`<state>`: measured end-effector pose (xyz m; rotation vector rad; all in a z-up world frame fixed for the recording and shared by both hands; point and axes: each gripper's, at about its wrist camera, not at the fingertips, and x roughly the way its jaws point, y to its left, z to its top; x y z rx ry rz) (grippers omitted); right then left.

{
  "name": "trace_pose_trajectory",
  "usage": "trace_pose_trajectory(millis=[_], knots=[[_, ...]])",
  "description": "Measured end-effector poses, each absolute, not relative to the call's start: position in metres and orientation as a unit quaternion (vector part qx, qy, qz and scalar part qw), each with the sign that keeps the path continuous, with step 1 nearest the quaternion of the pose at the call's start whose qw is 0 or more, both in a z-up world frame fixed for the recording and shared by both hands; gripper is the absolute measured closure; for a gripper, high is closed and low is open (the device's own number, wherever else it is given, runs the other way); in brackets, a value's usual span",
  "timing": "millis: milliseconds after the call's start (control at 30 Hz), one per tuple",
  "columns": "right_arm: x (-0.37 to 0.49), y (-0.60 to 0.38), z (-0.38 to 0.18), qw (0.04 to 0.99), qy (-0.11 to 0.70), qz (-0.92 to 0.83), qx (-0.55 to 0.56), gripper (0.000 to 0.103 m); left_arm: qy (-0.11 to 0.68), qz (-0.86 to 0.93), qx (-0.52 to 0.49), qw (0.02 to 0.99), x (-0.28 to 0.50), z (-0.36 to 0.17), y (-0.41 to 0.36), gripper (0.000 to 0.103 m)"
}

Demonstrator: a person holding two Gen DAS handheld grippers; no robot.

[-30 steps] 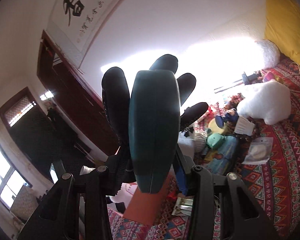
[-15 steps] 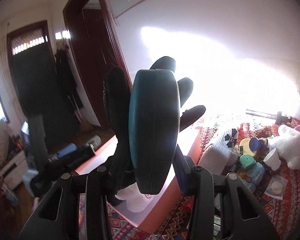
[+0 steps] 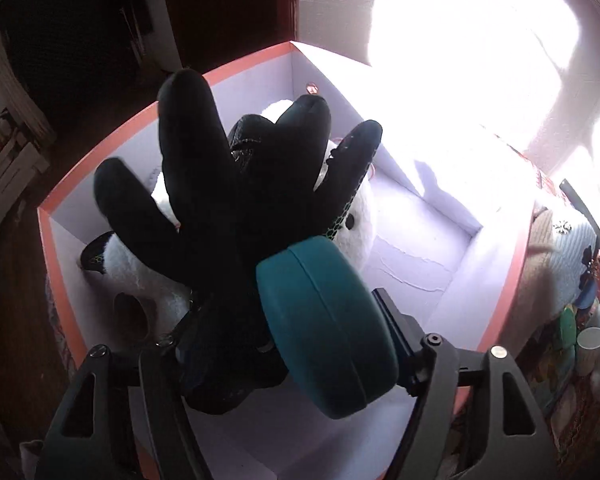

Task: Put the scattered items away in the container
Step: 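Lower the teal case and black glove into the pink box and open the right tool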

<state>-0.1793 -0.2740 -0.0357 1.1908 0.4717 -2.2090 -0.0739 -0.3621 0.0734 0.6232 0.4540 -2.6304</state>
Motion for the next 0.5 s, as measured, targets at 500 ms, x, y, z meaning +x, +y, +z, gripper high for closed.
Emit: trace_pose_trajectory(millis=[500], knots=[[-0.156, 0.04, 0.002, 0.212, -0.109, -0.889, 0.391, 0.001, 0.106, -0.961, 0.234, 0.106, -0.088, 0.07, -0.277, 0.0]])
